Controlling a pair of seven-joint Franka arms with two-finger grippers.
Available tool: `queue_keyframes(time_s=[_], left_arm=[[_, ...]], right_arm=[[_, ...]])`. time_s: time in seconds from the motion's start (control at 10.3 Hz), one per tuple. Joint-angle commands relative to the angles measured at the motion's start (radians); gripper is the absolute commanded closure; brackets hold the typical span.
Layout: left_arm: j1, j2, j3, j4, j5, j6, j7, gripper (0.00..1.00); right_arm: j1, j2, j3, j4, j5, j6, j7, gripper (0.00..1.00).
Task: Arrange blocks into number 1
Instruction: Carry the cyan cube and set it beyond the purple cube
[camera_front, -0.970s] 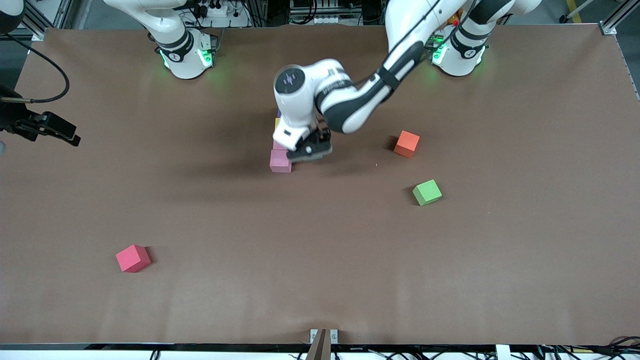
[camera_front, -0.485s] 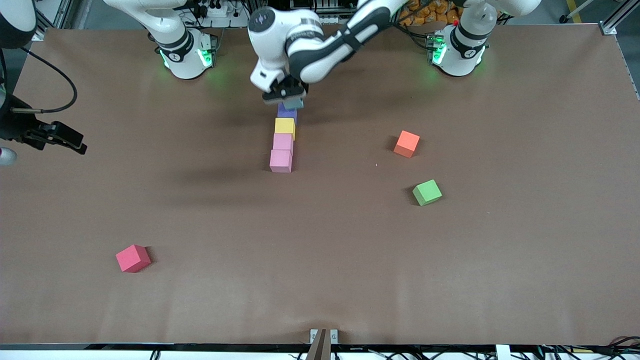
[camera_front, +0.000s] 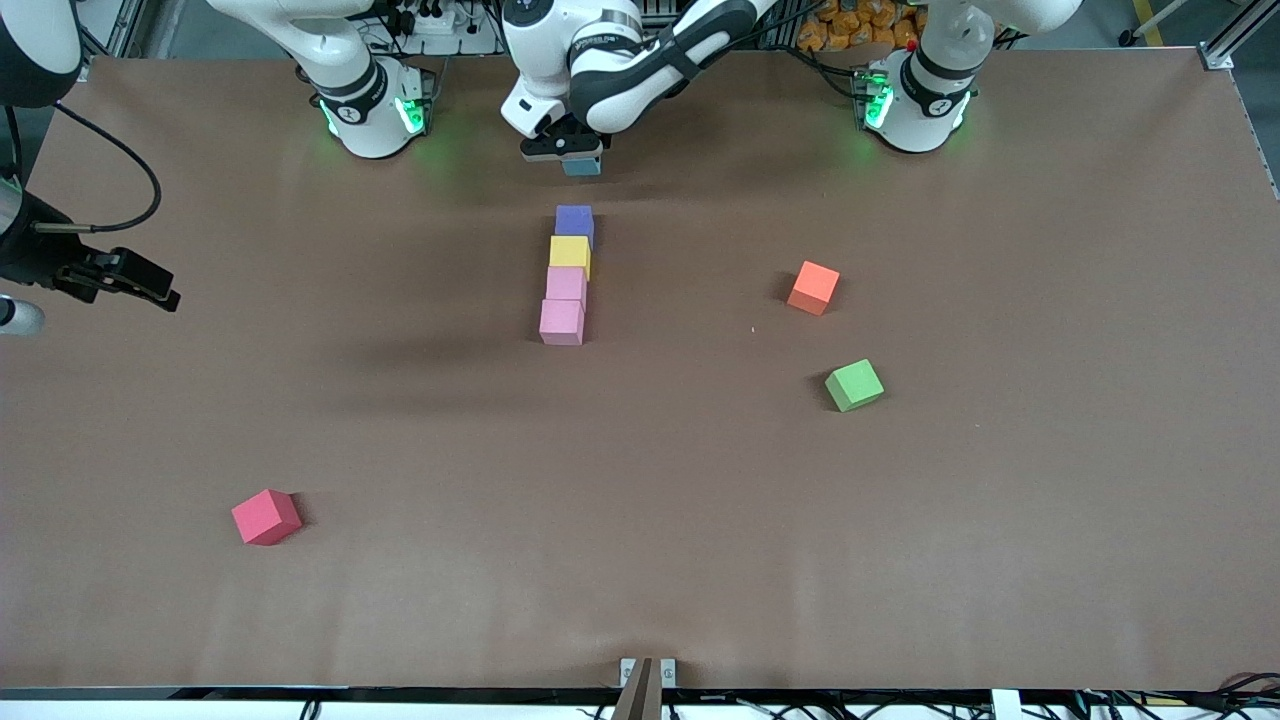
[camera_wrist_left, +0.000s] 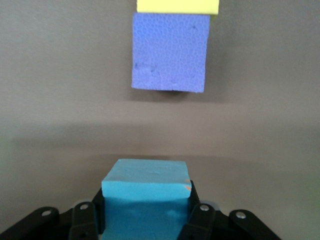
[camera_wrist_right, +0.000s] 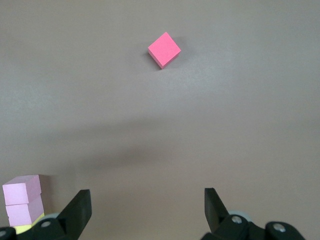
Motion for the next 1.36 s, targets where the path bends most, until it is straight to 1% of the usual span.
queue_keyframes(time_s=[0.0, 0.48, 0.68, 0.87, 1.16, 1.26], left_arm=[[0.015, -0.007, -0.002, -0.048, 0.056, 0.08, 0.015, 1.0], [0.016, 0.022, 0.01, -0.042, 0.059, 0.085, 0.092, 1.0], [0.013, 0.035, 0.036, -0.031, 0.064, 0.09, 0.095, 1.0], [0.008, 0.048, 0.05, -0.007, 0.064, 0.097, 0.104, 1.0], [-0.004, 0.088, 0.053, 0.035, 0.061, 0.097, 0.099, 1.0], [-0.014, 0.093, 0.073, 0.041, 0.059, 0.097, 0.099, 1.0]], right_arm=[[-0.019, -0.009, 0.013, -0.015, 0.012, 0.007, -0.014, 0.0], [-0.019, -0.006, 0.013, -0.012, 0.012, 0.015, -0.013, 0.0], [-0.019, -0.006, 0.013, -0.012, 0.012, 0.021, -0.013, 0.0], [-0.019, -0.006, 0.013, -0.012, 0.012, 0.028, -0.013, 0.0], [-0.019, -0.005, 0.013, -0.012, 0.012, 0.033, -0.013, 0.0], [-0.019, -0.005, 0.013, -0.012, 0.012, 0.033, -0.013, 0.0]])
